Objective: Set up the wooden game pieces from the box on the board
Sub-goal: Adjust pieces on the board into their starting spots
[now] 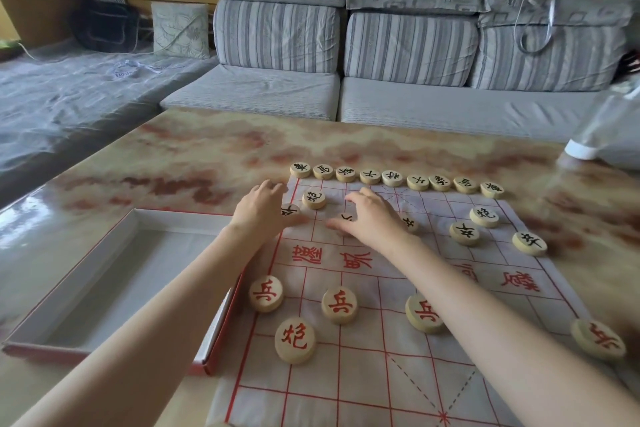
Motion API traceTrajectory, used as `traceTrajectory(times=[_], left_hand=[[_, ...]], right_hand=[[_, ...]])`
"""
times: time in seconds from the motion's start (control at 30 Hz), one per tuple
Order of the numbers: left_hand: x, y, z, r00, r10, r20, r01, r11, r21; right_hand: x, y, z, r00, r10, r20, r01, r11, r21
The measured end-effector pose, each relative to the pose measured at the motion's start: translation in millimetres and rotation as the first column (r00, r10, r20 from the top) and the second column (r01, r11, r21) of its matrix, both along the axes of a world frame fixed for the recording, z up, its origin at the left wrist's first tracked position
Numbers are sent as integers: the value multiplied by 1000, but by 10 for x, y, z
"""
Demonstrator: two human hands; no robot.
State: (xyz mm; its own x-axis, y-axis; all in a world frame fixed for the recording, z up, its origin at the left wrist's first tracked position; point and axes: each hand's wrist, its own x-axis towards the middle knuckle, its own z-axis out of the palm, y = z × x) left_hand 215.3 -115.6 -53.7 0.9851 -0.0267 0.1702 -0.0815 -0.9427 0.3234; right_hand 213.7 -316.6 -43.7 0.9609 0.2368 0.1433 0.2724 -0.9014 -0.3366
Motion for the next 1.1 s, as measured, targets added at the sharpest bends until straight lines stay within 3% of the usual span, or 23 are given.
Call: traceTrajectory(times=[0.1,0.17,0.43,1.1], left_hand=[[-2,63,44,991,-109,-82,106,993,-47],[-10,99,75,981,-149,-122,142,987,-69],[-56,107,76,987,-127,-98,101,967,-234],[-38,108,1,989,-128,-78,105,962,-254]], right_hand=[[-7,-93,56,979,81,-186,-56,989,136],[-13,-112,67,970,99,-220,-63,984,165],[54,-59,-58,991,38,-129,-22,992,127],[13,-26,-161,999,-42,-19,44,990,138]])
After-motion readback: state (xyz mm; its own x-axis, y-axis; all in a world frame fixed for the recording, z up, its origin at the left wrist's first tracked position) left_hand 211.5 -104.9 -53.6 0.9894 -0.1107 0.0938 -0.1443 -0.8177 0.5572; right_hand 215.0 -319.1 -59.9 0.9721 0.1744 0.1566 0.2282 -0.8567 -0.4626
